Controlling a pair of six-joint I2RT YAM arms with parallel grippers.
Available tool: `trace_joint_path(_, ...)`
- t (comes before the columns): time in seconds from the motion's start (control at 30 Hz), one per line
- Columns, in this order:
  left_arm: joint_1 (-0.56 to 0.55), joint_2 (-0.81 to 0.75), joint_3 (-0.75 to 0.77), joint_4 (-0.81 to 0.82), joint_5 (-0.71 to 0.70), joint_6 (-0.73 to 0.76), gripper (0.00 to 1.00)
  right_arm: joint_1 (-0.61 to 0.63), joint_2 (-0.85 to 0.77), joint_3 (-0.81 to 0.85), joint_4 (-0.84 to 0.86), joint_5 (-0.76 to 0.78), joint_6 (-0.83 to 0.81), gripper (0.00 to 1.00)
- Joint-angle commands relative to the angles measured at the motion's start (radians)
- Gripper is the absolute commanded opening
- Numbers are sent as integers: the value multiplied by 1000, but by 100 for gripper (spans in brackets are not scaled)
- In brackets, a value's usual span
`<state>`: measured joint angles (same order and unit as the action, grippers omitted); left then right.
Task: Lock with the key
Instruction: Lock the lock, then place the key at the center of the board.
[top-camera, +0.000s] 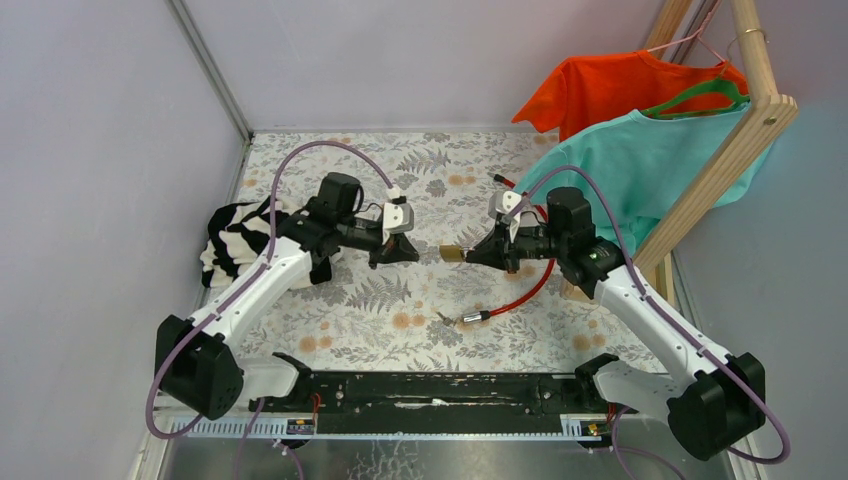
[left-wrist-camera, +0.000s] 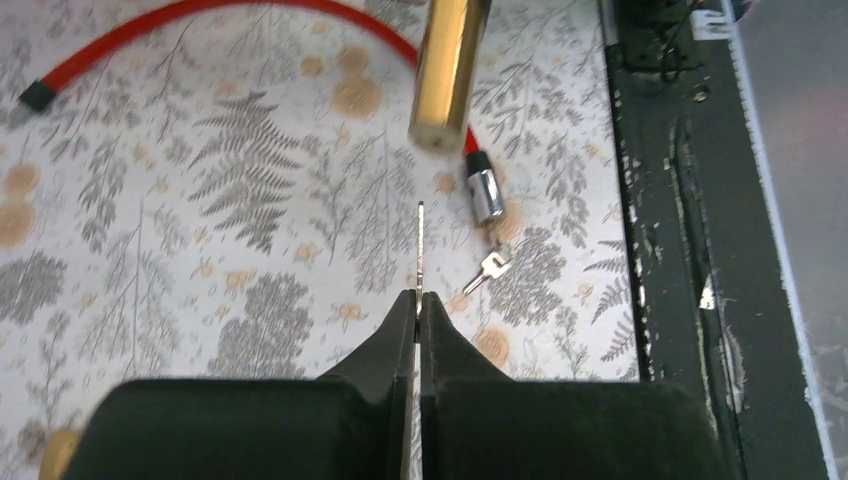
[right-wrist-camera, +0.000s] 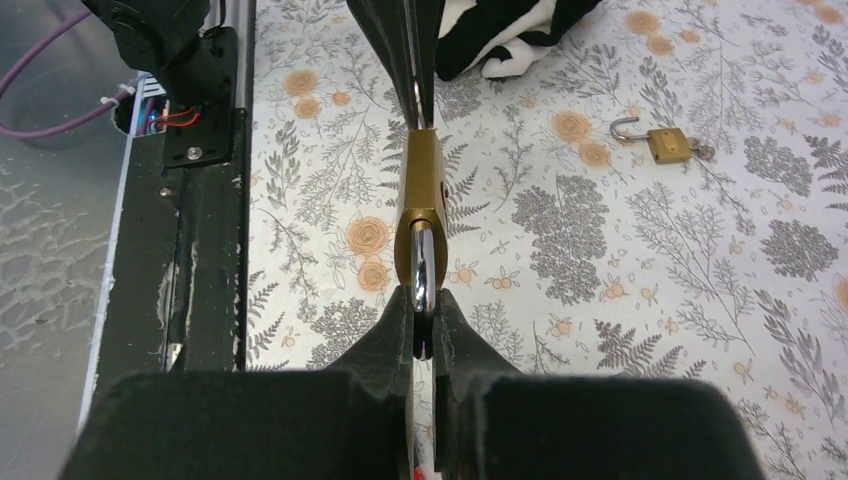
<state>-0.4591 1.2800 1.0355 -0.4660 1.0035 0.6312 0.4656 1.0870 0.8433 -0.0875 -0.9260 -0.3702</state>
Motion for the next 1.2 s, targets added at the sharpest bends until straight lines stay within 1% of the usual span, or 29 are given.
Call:
trace_joint_path(0.0,48,-33,-29,-78,-50,77,0,-23,-38,19,28,-13,-33,0)
trace_joint_path(0.1,50,-54,-69,-87,-134,108,0,-23,-31,18,25,-6,-34,0)
trace_joint_path(0.17,50,-59,-97,-100,-234,127,0,-23,-27,19,22,4,-35,0)
trace_joint_path(0.2,50,-59,-115,-105,-320,142,0,-23,-26,18,23,8,-35,0)
trace_joint_path(0.3,49,-54,-168,-114,-493,164,0,-23,-17,16,27,10,-28,0)
trace_joint_path(0.4,50,-58,-218,-101,-590,164,0,-24,-5,15,28,12,-28,0)
trace_joint_path(0.6,41,-74,-337,-7,-668,148,0,-23,9,12,30,11,-23,0)
trace_joint_path(0.7,32,-49,-358,17,-687,120,0,-23,18,10,36,10,-18,0)
trace_joint_path(0.8,22,-18,-363,27,-690,89,4,-23,27,10,38,5,-9,0)
trace_joint_path(0.87,11,5,-370,41,-697,73,7,-23,32,9,41,0,-9,0)
trace_joint_path(0.93,-3,18,-377,55,-718,52,12,-23,35,10,40,3,-9,0)
trace_joint_path(1.07,-14,19,-387,70,-734,40,20,-23,37,7,42,3,-10,0)
trace_joint_path(1.17,-18,-2,-374,50,-736,33,33,-23,42,7,42,2,-10,0)
